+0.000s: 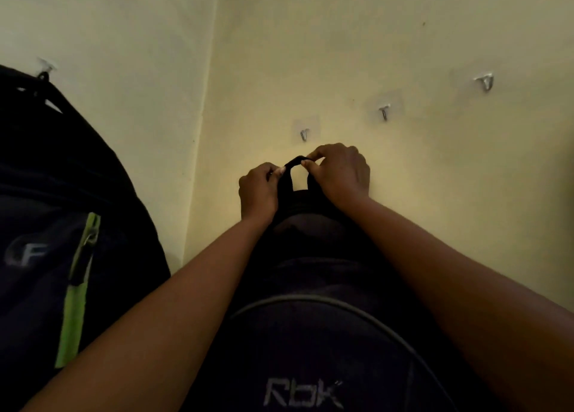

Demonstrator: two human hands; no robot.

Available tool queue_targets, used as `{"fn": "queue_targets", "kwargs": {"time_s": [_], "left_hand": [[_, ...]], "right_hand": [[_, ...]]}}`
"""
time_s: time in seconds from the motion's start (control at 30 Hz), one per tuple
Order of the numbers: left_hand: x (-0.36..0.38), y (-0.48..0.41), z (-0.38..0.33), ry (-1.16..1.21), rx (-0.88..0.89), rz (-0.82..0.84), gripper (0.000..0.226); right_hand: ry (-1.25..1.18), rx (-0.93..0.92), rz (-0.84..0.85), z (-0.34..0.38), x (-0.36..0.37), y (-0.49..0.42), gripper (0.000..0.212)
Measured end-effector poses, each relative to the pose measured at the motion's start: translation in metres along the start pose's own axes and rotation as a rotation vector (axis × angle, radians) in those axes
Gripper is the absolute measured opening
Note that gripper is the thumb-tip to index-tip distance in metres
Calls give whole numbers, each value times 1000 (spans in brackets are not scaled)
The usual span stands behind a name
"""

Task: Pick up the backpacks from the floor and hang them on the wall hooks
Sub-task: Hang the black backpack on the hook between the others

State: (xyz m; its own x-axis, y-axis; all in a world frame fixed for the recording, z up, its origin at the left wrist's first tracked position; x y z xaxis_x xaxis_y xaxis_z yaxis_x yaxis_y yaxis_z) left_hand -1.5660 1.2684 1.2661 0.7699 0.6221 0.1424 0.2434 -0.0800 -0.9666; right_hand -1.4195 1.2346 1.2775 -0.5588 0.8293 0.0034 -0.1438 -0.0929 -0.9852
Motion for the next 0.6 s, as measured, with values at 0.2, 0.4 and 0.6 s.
{"fn": "queue_targets", "kwargs": {"time_s": [0.2, 0.4, 0.6], "left_hand": [[11, -36, -9, -4, 82, -56, 28], [11, -49, -17, 25, 133, -120, 28], [17, -72, -17, -81, 28, -42, 30]], "right_hand": [[-18, 17, -99, -1, -3, -33, 29], [-119, 59, -119, -2, -2, -49, 27], [-149, 109, -104, 0, -4, -64, 18]]}}
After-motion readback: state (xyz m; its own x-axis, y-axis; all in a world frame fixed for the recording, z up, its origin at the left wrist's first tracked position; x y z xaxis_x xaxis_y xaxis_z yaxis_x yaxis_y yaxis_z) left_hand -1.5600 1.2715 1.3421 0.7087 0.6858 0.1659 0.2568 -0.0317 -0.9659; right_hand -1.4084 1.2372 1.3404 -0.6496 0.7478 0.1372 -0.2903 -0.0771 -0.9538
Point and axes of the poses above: each hand's wrist, its own y-axis away from the middle knuckle, its own x-axis out of the palm, z = x × y, the point moved 6 cm from there along -y, towards the middle knuckle, and after that the axes turned 3 degrees about -z, right-handed, at the moved point
